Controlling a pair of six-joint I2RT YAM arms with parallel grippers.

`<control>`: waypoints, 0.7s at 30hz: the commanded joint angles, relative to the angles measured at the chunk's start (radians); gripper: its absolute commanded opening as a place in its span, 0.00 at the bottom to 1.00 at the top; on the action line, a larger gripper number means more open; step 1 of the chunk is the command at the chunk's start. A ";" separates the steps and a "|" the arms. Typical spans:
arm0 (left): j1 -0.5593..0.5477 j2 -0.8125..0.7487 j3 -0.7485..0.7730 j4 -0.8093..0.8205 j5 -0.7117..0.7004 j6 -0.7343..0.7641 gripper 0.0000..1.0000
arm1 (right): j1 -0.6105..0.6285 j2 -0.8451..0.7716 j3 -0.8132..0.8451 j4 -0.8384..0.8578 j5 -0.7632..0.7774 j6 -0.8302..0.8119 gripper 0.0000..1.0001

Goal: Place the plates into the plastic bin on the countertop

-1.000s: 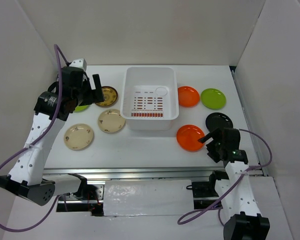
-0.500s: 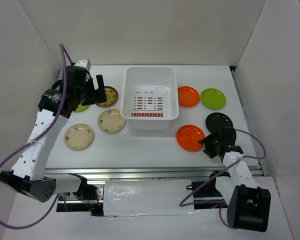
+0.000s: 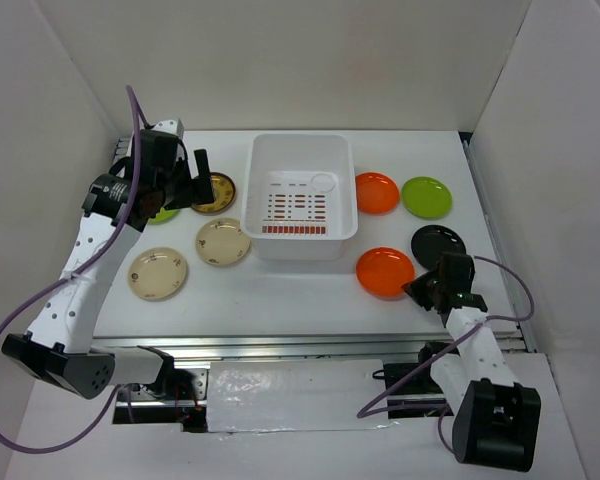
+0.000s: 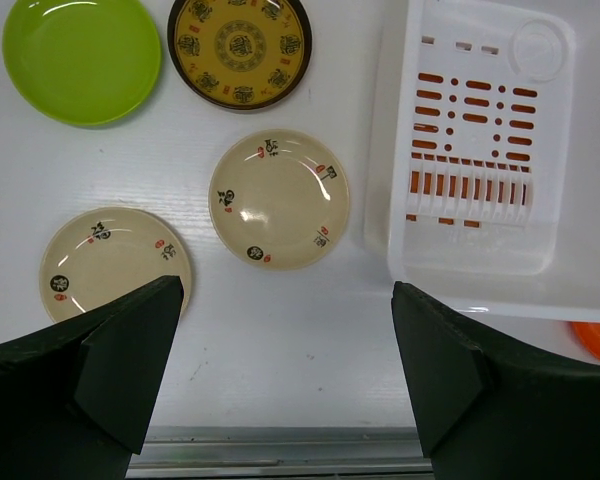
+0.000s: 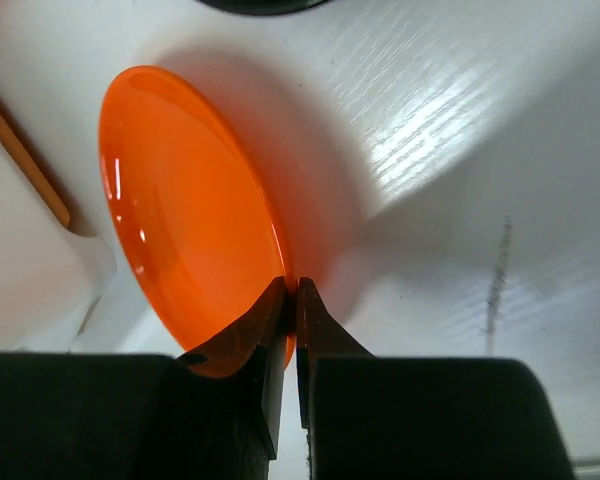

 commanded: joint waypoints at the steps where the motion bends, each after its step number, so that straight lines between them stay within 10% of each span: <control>1: -0.004 0.006 0.050 0.012 -0.029 0.016 0.99 | 0.000 -0.075 0.085 -0.116 0.105 0.001 0.00; 14: 0.013 0.104 0.171 -0.062 -0.108 -0.044 0.99 | 0.047 -0.091 0.588 -0.361 0.423 0.015 0.00; 21: 0.062 0.105 0.150 -0.060 -0.039 -0.055 0.99 | 0.248 0.209 1.011 -0.320 0.417 -0.054 0.00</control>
